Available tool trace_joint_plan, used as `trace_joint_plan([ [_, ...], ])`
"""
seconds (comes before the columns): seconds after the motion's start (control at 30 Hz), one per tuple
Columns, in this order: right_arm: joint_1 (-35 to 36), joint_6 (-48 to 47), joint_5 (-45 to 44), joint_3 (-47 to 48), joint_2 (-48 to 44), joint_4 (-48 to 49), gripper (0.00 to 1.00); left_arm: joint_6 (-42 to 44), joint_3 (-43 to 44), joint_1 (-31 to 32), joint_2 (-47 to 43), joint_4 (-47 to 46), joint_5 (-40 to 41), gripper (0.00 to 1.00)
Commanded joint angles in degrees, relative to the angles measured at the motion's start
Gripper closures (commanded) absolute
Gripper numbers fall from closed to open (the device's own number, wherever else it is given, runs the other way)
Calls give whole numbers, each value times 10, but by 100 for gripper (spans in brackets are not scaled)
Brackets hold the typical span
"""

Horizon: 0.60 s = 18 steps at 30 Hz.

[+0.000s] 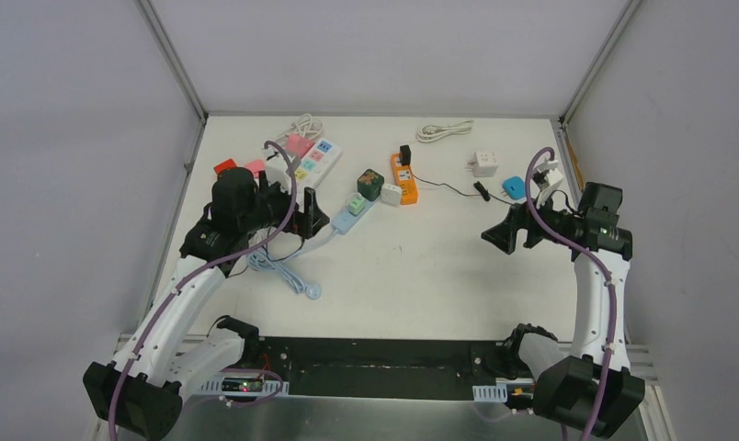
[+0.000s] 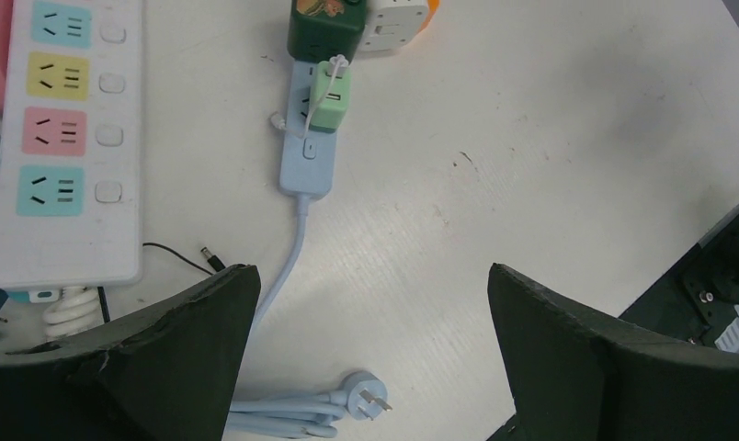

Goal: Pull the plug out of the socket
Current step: Move the socket to the center of the board.

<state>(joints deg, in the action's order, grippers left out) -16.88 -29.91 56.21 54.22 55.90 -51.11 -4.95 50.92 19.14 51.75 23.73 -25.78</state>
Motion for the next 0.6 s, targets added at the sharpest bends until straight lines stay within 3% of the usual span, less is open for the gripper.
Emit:
trace_joint_plan([
  [0.0, -8, -21, 12, 23, 15, -11, 0, -17, -10, -28, 2, -49, -32, 1],
  [0.3, -8, -33, 10, 26, 22, -24, 0, -86, -20, -83, 46, -110, -115, 1],
  [0.57, -7, -35, 11, 27, 22, -27, 0, -109, -17, -95, 67, -113, -117, 1],
])
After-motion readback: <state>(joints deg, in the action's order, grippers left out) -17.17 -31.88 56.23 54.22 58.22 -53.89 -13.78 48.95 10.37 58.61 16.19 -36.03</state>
